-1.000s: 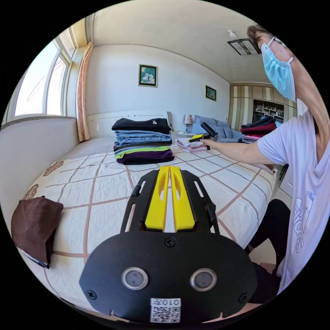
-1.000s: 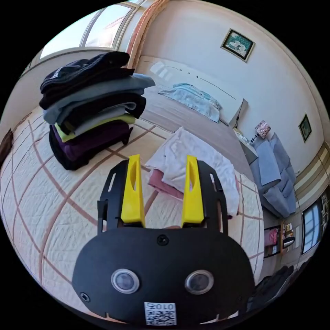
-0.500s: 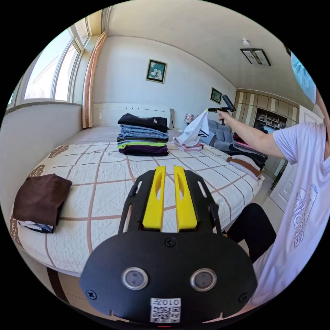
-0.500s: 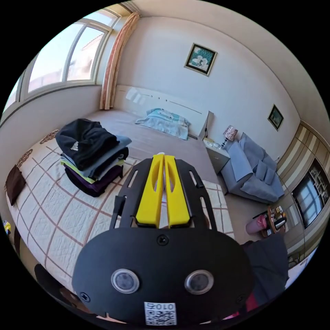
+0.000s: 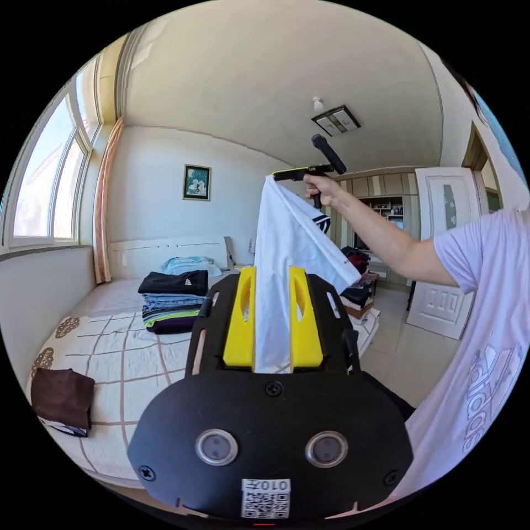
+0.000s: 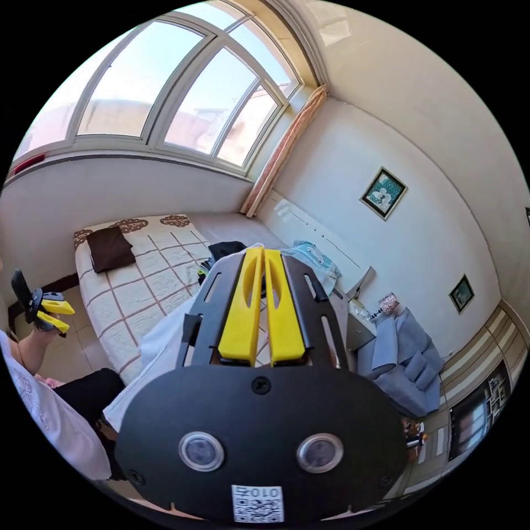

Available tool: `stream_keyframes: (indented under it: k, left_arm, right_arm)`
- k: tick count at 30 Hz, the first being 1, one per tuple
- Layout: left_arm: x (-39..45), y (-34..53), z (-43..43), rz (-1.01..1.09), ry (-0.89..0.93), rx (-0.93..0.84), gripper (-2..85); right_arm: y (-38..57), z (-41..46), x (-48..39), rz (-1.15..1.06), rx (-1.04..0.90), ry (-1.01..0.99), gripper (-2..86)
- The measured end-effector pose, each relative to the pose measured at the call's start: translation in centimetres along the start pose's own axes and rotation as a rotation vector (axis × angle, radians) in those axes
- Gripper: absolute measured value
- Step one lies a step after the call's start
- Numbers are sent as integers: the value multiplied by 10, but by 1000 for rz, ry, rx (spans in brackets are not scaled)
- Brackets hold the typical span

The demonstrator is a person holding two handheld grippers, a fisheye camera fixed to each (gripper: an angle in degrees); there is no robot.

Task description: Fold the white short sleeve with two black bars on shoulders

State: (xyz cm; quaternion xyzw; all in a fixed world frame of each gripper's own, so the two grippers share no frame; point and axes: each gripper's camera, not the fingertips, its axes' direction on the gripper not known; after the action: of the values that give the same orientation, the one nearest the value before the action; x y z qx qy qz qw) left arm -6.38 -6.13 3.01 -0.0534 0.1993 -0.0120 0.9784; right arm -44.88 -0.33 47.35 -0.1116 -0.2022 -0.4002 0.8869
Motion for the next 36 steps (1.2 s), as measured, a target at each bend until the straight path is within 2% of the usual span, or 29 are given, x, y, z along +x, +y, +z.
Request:
stream_keyframes:
  k: [5,8,10,13,15,17,19,20,22,23,26,29,32,36]
  left_arm:
    - [19,-50,47,-42,200,-23,177]
    - [30,-76,83,-20,241,-75,197]
    - [31,-89,94,8,205,-68,198]
    - [20,-107,85,45,55,-5,189]
    - [12,-110,75,47,9,60,195]
    - [0,-109,95,19,-63,-85,205]
    - [-7,-90,122,43,-108,-246,163]
    - [-8,-66,135,81,-68,-292,98]
    - [-10,-19,139,104,22,-302,56]
    - [-14,18,136,83,56,-293,46]
    - [-31,116,116,-27,104,-236,18]
    - [-31,182,88,-28,68,-94,10]
    - [-13,195,79,129,-33,-82,16]
    - [-5,192,76,204,-64,-51,49]
  right_arm:
    - [21,-5,-42,-44,34,-42,23]
    - [26,-11,-53,-52,90,-46,22]
    - [24,-20,-51,-55,144,-51,23]
    - [21,-42,-35,-64,289,-103,23]
    - [27,-56,-22,-100,446,-164,23]
    - [35,-56,-11,-95,508,-235,23]
    - [50,-47,-3,-95,535,-271,23]
    - [65,-36,0,-90,528,-260,23]
    - [95,-9,2,-96,429,-229,23]
    - [123,15,3,-127,323,-279,23]
    - [223,105,-7,-205,3,-600,21]
    - [326,195,-12,-20,-258,-709,24]
    - [381,235,-6,187,-265,-655,41]
    - [396,288,-10,399,-268,-493,96]
